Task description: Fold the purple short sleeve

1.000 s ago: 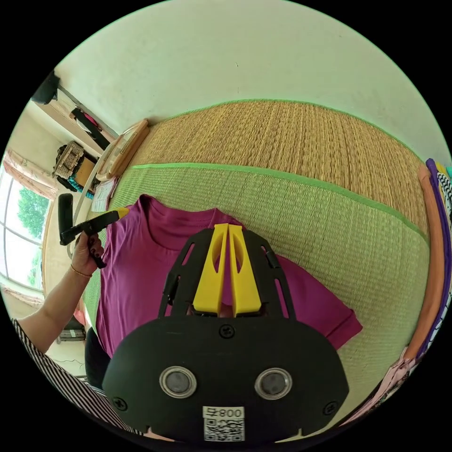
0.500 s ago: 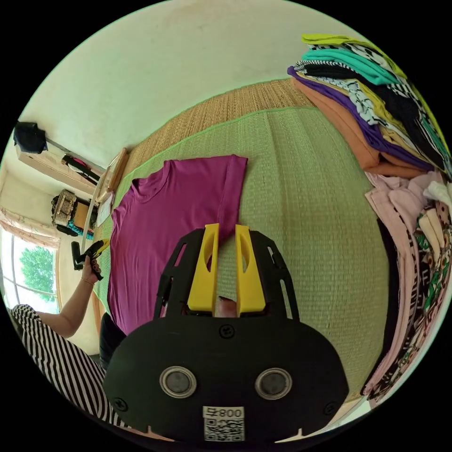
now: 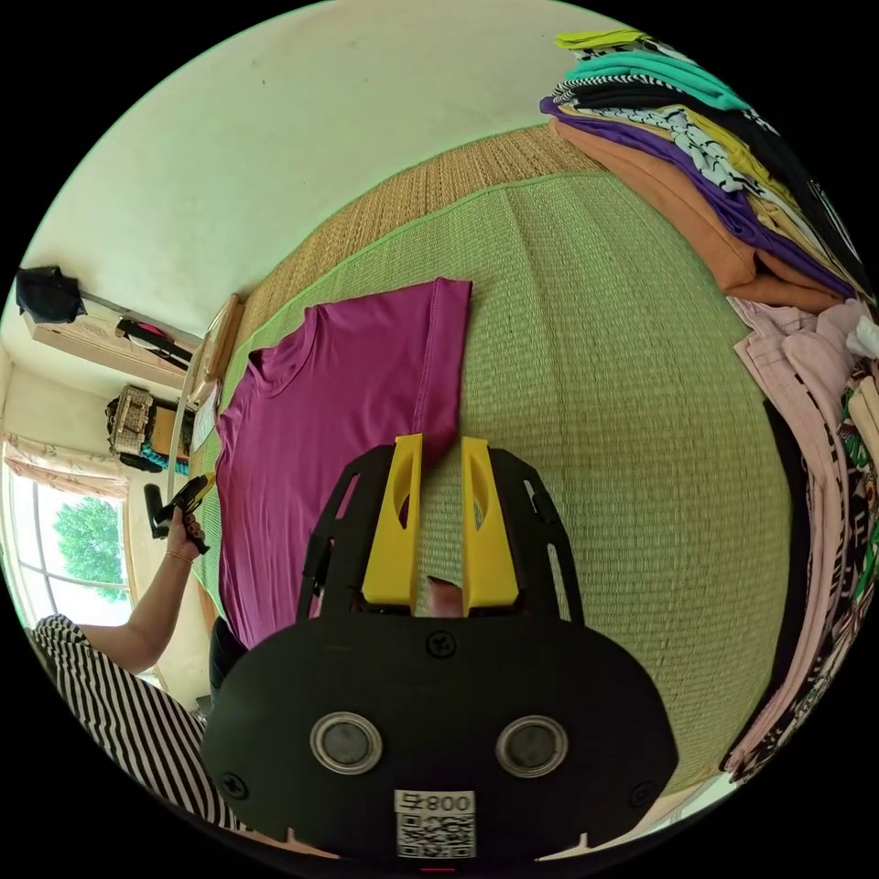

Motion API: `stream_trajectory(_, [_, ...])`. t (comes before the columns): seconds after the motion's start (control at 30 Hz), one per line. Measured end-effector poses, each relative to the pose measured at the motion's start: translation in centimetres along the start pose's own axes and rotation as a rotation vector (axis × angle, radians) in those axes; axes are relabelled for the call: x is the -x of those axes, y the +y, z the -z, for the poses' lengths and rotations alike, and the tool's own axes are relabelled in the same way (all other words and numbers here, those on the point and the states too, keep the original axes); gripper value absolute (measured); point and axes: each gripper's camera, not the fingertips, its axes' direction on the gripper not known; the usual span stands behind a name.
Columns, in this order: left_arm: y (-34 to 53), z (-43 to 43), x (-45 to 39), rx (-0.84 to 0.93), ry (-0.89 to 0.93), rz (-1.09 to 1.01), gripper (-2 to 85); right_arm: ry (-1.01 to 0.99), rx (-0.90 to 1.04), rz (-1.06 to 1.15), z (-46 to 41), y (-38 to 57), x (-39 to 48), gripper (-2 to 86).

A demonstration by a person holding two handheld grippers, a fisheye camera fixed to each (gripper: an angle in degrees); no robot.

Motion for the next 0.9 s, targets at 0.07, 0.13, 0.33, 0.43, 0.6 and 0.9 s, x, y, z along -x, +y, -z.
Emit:
stream_trajectory(0.07, [0.8, 0.0, 0.2, -0.003, 0.025, -0.005, 1.1, 0.001, 0.005, -0.010, -0.1, -0.3, 0.0, 7.2])
stream_trajectory(0.13, [1.6, -0.7, 0.5, 0.027, 0.024, 0.006, 0.9, 0.002, 0.010, -0.013, -0.3, -0.5, 0.2, 6.2])
stream_trajectory(0.33, [3.8, 1.1, 0.3, 0.002, -0.052, -0.023, 0.6, 0.092, 0.038, 0.012, 0.9, -1.2, 1.5, 1.6])
stream_trajectory(0.43, [5.2, 2.3, 1.0, -0.013, -0.064, -0.016, 0.7, 0.080, 0.032, -0.003, 1.7, -1.2, 0.9, 1.2])
stream_trajectory(0.6, [7.3, 2.6, 2.5, 0.006, -0.037, 0.024, 1.1, -0.033, 0.025, -0.053, 2.4, -1.4, -0.6, 1.5])
stream_trajectory(0.9, [15.2, 6.5, 1.4, 0.033, 0.033, -0.011, 3.2, -0.022, 0.033, -0.046, 7.2, 2.9, 1.3, 3.7])
